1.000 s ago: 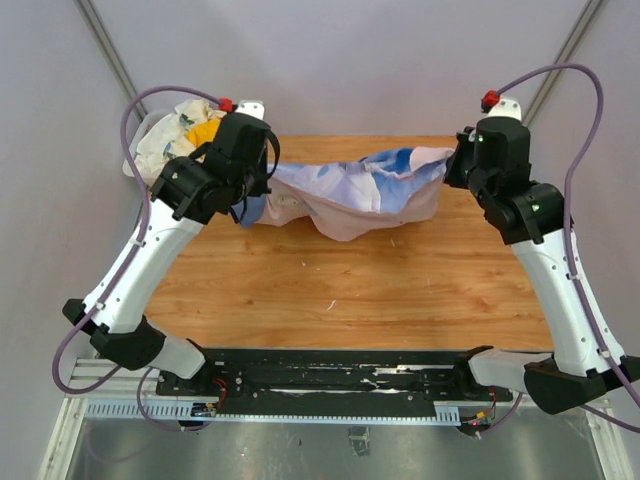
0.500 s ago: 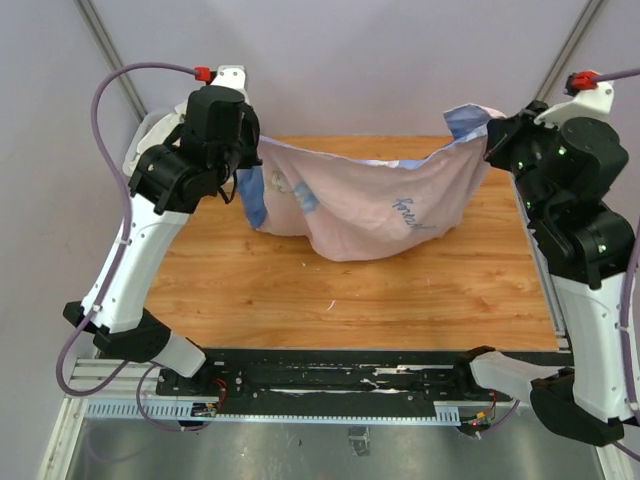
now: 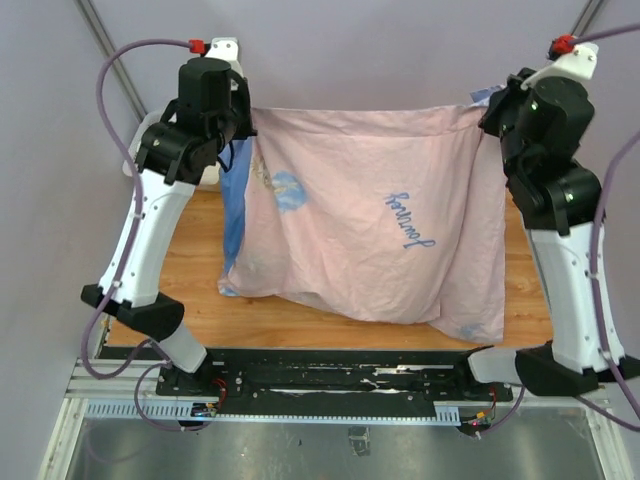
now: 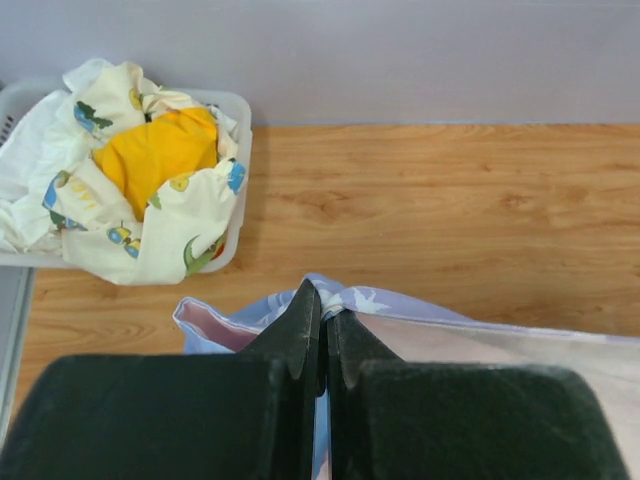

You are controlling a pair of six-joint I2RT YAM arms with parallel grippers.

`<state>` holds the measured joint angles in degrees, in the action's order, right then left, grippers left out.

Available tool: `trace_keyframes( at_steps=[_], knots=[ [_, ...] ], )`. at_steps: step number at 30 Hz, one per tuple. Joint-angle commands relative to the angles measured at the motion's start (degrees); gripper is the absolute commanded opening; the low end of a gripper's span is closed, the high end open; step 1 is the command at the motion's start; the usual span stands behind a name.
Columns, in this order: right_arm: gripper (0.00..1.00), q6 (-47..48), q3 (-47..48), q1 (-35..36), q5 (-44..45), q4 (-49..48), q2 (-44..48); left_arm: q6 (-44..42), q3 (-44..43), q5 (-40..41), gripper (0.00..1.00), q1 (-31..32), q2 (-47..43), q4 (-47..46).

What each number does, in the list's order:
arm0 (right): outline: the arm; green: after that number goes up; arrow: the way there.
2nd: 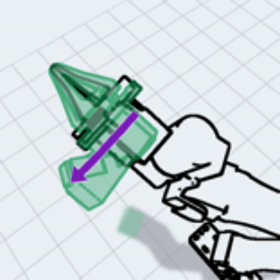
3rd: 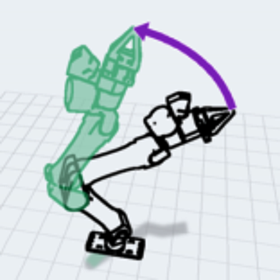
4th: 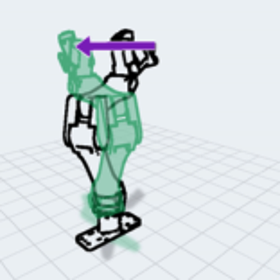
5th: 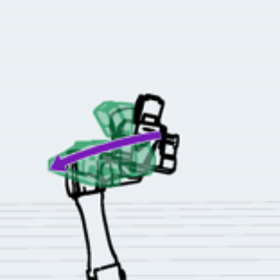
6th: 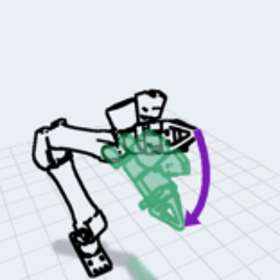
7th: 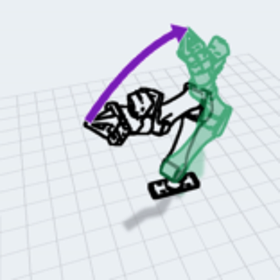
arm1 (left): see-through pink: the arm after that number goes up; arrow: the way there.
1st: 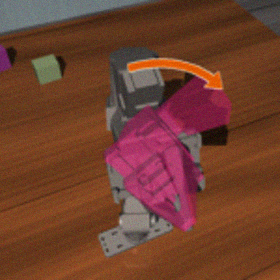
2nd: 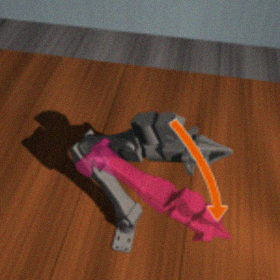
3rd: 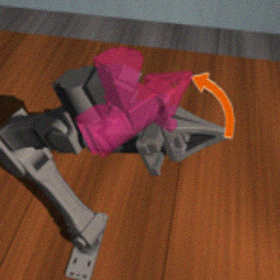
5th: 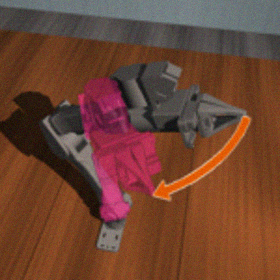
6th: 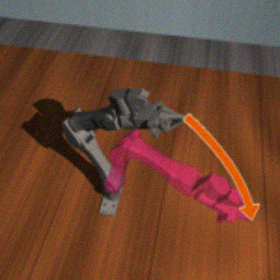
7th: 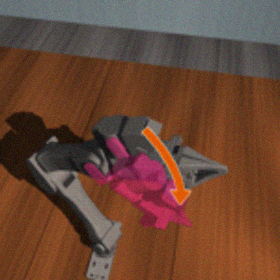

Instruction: Put the pillow into the pillowcase

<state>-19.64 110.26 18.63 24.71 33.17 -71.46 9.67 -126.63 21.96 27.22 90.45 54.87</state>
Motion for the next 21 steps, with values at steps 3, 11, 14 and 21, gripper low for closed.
trace_keyframes(
  at_steps=[3,11,14,21],
  knots=[
    [0.01,0.88,7.76,-6.26,-2.13,-4.82,-9.1,0.95,-4.76,-5.3,0.0,-4.18,5.74,-6.76],
    [0.01,-2.09,1.1,-6.67,-5.47,-4.21,-2.33,2.72,2.17,-6.19,0.04,-4.2,-1.87,-5.85],
    [0.01,-4.02,-4.17,-6.68,-6.06,-5.3,3.14,3.45,7.3,-5.71,0.06,-4.24,-6.87,-6.39],
    [0.01,-1.95,3.03,-6.63,-7.03,-6.46,-4.24,0.34,2.1,-3.41,0.13,-4.32,-2.18,-8.52]
  ],
)
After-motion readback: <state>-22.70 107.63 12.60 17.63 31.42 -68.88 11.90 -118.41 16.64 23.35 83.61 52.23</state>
